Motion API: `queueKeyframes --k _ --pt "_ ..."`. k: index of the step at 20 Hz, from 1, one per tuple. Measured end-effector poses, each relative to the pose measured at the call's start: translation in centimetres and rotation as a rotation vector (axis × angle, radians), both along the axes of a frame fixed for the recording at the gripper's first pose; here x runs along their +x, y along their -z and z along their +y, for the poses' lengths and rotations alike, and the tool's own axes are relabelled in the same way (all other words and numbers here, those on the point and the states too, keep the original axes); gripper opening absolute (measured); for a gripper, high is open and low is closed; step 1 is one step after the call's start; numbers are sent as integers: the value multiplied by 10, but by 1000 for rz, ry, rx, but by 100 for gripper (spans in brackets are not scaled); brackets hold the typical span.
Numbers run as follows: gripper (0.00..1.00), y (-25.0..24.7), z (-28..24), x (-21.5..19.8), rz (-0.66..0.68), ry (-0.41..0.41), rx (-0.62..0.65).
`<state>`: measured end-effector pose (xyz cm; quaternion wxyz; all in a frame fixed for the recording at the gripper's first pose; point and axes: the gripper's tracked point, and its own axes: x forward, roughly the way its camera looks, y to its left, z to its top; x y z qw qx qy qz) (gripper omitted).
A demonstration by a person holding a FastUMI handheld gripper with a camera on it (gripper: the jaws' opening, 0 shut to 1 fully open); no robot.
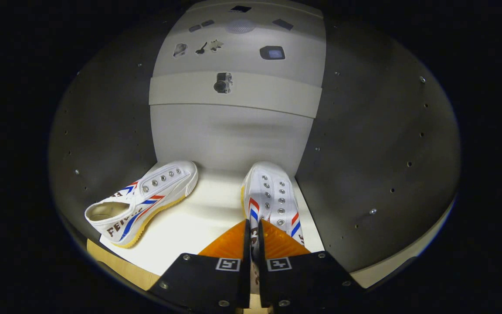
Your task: Open the shoe cabinet door, grab the shoes and put them into the shoe cabinet, then close the shoe cabinet door.
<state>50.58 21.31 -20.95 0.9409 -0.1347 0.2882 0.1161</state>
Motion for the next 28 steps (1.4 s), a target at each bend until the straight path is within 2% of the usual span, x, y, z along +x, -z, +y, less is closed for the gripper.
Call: queueKeyframes --k 1,4,6,7,8,11,12,13,15,22,28 --pt "16 -5 7 0 -13 -12 29" --pt "17 -21 6 -9 -63 -13 17" --pt "23 -29 7 -23 -74 -16 27" --pt "34 -34 9 -29 -86 -16 41" --pt "40 -41 10 -39 -94 -24 54" --pt "67 -64 13 -68 -128 -51 77" --pt "73 -73 13 -78 -147 -53 82" --pt "84 -81 13 -91 -162 -57 93" --pt "93 -95 12 -119 -186 -63 118" --pt "95 -138 -20 -230 -261 -48 184" --pt "95 -163 -75 -313 -331 -11 131"
